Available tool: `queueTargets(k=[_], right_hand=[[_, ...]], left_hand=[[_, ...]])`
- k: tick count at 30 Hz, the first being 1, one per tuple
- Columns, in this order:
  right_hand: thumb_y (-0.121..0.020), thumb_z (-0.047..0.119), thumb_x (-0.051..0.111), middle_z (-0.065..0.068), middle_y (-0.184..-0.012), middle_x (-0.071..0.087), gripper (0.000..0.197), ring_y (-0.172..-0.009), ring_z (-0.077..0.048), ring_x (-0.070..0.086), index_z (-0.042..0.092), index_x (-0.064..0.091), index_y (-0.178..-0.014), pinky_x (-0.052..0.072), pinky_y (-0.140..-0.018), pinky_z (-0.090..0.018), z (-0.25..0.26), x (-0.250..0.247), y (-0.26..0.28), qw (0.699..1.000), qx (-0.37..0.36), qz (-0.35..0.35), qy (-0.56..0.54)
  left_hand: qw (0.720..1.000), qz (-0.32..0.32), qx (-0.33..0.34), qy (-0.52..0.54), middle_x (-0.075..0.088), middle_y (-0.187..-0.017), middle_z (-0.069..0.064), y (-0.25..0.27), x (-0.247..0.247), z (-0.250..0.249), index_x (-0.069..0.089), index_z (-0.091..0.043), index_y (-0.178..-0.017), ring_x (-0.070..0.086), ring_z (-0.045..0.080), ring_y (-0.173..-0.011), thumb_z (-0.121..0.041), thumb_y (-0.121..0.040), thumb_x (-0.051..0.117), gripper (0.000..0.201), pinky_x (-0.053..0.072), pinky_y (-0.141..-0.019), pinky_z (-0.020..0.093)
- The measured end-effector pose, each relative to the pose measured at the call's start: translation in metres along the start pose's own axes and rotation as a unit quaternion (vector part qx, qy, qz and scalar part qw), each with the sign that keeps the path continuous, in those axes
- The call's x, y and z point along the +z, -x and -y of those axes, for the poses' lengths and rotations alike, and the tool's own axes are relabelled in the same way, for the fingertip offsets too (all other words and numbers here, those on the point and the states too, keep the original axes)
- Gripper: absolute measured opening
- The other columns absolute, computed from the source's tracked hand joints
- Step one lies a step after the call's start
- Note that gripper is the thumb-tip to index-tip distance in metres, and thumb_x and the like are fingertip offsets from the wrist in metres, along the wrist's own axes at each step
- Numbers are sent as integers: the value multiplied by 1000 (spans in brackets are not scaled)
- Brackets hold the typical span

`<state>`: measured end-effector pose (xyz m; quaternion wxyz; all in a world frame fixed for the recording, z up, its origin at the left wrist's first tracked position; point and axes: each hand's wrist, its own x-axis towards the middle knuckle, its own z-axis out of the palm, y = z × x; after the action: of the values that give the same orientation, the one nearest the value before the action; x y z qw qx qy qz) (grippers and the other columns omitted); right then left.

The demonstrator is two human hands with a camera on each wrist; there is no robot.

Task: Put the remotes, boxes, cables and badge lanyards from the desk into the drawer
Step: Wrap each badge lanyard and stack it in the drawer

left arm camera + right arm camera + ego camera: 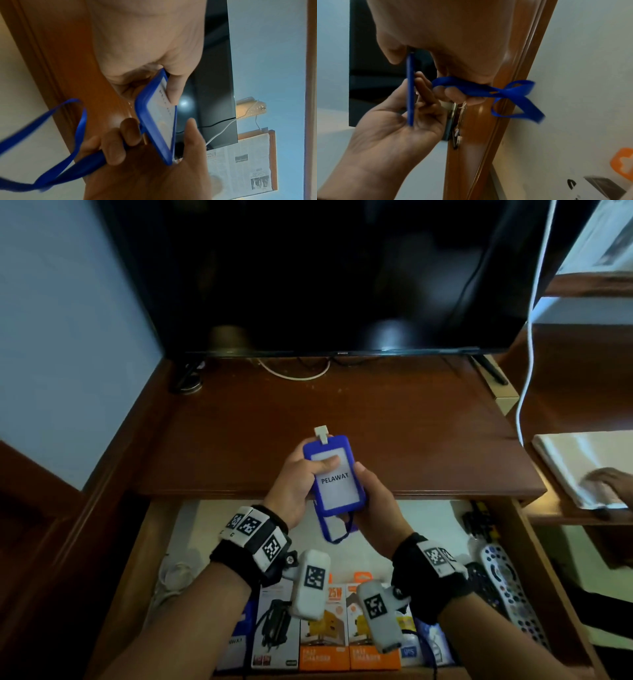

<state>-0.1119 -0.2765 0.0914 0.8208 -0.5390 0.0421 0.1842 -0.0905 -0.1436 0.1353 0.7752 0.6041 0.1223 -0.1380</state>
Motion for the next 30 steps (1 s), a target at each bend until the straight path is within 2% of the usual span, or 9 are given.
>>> queueTargets(k=[3, 5, 11, 15, 19, 22, 24, 28, 30], right_hand=[[-88, 41, 57, -4, -78, 59, 38, -64, -16, 48, 10, 59, -110, 37, -56, -26, 2, 6, 0, 998, -11, 2, 58], [-93, 28, 58, -1, -71, 55, 20, -57, -13, 43, 10, 60, -103, 34, -53, -24, 2, 8, 0, 995, -15, -8, 95], [-95, 21, 54, -3, -74, 56, 13, -61, -13, 44, 14, 64, -97, 34, -57, -23, 2, 6, 5, 993, 0, 9, 118], [-92, 22, 57, -10, -85, 63, 18, -74, -23, 52, 8, 65, -101, 39, -65, -25, 6, 1, 5, 985, 27, 36, 165], [-86, 32, 67, -16, -87, 66, 32, -78, -28, 55, 3, 67, -99, 41, -71, -32, 18, -6, 4, 970, 51, 78, 225], [-77, 40, 71, -31, -92, 61, 48, -78, -31, 49, -4, 66, -95, 37, -71, -39, 20, -8, 4, 957, 57, 104, 265], [-77, 39, 71, -27, -83, 59, 47, -70, -29, 46, -6, 66, -89, 34, -63, -33, 17, -7, 4, 954, 68, 108, 272], [-87, 21, 68, -8, -58, 51, 23, -46, -15, 34, 0, 65, -75, 26, -47, -21, 5, 0, 5, 953, 89, 106, 271], [-84, 23, 71, -14, -63, 53, 29, -51, -22, 36, -5, 66, -78, 27, -48, -23, -1, 4, 5, 950, 95, 104, 280]], left_hand=[[1000, -17, 22, 6, 67, -102, -2, 2, -1, -1, 55, -34, -112, 66, 20, -91, -12, -88, 62, 33, 56, -77, 39], [999, -29, 34, 4, 66, -104, -2, 3, -2, -1, 52, -37, -110, 65, 20, -93, -13, -89, 61, 33, 55, -76, 38], [998, -66, 16, 2, 61, -109, 1, 8, -9, 9, 43, -23, -129, 62, 17, -92, -12, -85, 67, 52, 49, -63, 25], [998, -58, -26, 7, 54, -117, 1, 8, -27, 7, 39, -28, -133, 59, 24, -101, -6, -77, 71, 68, 53, -78, 36], [994, 49, -54, -76, 56, -124, 11, 10, -48, -9, 53, -22, -129, 58, 30, -109, -8, -80, 68, 53, 52, -93, 43], [978, 97, -59, -173, 62, -118, 14, 9, -63, -16, 61, -15, -120, 61, 30, -108, -11, -76, 74, 46, 51, -94, 41], [964, 101, -53, -240, 65, -113, 12, 7, -70, -17, 66, -16, -112, 63, 27, -103, -17, -73, 79, 41, 52, -88, 37], [915, 91, -16, -392, 69, -100, -2, 10, -75, -16, 70, -20, -97, 62, 14, -96, -22, -76, 78, 23, 48, -83, 28], [894, 112, -23, -434, 68, -100, -5, 12, -76, -14, 69, -21, -100, 62, 11, -95, -22, -81, 74, 20, 47, -80, 23]])
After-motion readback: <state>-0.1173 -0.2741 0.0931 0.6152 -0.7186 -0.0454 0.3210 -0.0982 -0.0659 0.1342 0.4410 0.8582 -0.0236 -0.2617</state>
